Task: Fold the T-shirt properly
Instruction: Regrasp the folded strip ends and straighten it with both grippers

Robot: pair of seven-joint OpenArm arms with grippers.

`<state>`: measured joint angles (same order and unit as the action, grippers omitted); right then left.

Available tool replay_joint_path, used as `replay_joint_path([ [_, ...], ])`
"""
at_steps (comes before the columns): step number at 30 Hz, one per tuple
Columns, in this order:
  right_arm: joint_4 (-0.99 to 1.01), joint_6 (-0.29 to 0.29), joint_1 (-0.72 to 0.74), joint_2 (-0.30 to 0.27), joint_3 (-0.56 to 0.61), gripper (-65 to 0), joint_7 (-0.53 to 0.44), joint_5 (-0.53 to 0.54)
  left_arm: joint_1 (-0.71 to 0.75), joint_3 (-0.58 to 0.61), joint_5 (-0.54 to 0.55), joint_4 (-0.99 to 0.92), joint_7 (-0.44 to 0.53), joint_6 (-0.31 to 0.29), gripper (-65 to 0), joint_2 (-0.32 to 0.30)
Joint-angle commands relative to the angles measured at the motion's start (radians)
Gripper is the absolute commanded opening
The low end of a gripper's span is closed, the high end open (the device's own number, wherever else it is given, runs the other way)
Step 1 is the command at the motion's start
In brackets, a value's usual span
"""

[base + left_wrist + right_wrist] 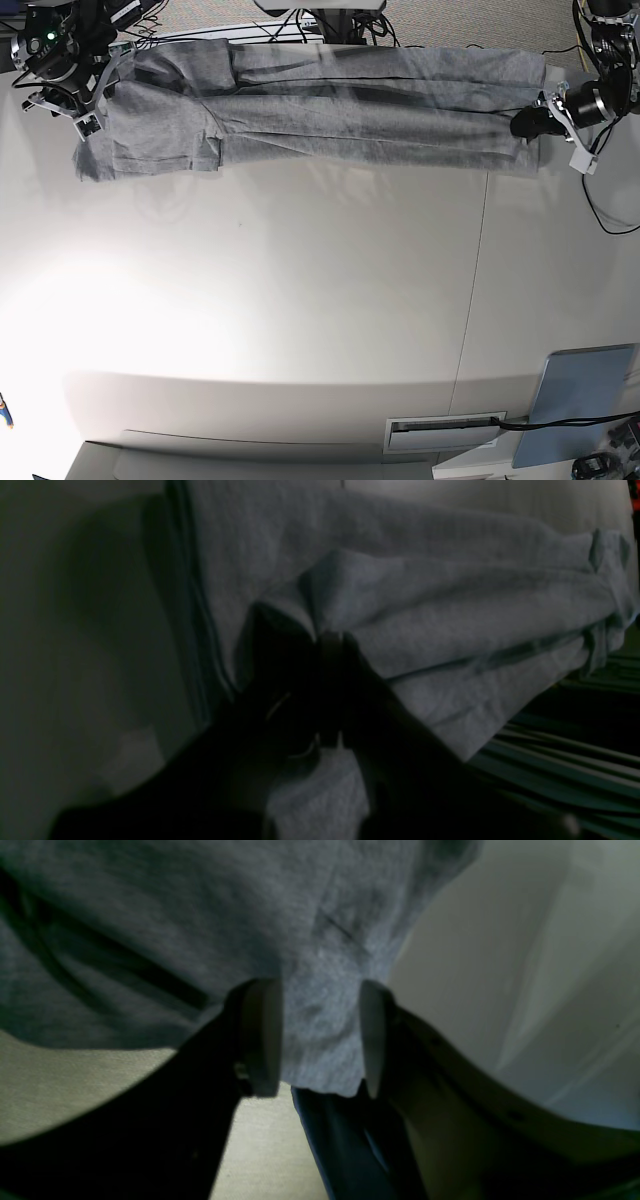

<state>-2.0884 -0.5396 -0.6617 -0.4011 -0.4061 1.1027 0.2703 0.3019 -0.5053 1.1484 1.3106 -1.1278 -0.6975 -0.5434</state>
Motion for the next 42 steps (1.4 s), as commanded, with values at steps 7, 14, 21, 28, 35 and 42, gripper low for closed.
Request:
replay_joint_path([
  [7, -0.031, 0.039, 0.003, -0.015, -0.015, -39.0, -0.017, -0.002, -0.003, -0.011, 0.016, 0.014, -0.009, -0.001, -51.5, -0.025],
  [14, -0.031, 0.039, 0.042, -0.014, -0.015, -39.0, -0.026, -0.002, -0.003, -0.011, -0.033, 0.015, -0.009, -0.001, -35.5, -0.025],
  [21, -0.031, 0.039, 0.044, -0.014, -0.015, -39.0, -0.041, -0.001, -0.003, -0.026, -0.124, 0.015, 0.029, -0.001, -35.5, -0.024],
  [28, -0.031, 0.040, 0.044, -0.014, -0.015, -39.0, -0.042, -0.001, 0.003, -0.176, -0.124, 0.015, 0.042, -0.001, -35.5, -0.024],
  [35, -0.031, 0.039, 0.044, -0.014, -0.015, -39.0, -0.055, 0.061, 0.019, -0.187, -0.123, 0.015, 0.037, -0.001, -35.5, -0.028],
  [42, -0.031, 0.039, 0.044, -0.014, -0.015, -39.0, -0.053, 0.066, 0.017, -0.187, -0.109, 0.020, 0.043, -0.001, -35.5, -0.058],
])
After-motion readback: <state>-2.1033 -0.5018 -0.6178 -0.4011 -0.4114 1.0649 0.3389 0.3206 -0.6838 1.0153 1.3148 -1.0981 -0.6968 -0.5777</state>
